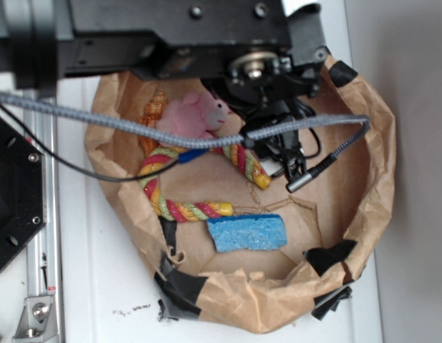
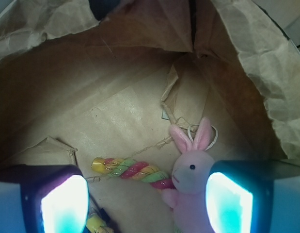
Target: Grab the pink bunny.
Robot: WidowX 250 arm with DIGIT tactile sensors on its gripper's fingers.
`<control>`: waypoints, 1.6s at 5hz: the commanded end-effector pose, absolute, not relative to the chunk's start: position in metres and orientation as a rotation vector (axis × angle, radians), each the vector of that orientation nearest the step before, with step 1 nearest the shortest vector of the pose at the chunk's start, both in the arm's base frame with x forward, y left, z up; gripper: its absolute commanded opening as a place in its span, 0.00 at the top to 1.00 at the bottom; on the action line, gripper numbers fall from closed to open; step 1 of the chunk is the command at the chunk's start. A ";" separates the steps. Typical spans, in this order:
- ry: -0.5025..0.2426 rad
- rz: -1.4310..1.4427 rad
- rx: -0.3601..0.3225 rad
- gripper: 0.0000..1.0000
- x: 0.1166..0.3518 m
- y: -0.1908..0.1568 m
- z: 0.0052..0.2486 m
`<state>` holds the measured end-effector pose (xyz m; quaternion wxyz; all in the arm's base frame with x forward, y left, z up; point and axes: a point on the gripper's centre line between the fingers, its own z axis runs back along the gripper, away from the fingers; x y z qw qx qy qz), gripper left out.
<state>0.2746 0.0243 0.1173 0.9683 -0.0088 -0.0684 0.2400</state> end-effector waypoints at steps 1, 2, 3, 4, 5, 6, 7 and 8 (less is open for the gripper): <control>-0.158 0.443 0.021 0.00 0.266 0.042 0.080; -0.170 0.472 0.035 0.00 0.262 0.049 0.056; -0.194 0.606 0.059 0.00 0.255 0.054 0.052; -0.188 0.674 0.060 0.00 0.255 0.070 0.052; -0.064 0.537 -0.023 0.00 0.284 0.075 0.036; 0.017 0.417 -0.030 0.00 0.284 0.080 0.031; 0.026 0.395 0.020 1.00 0.280 0.080 0.031; 0.008 0.387 0.041 1.00 0.275 0.082 0.036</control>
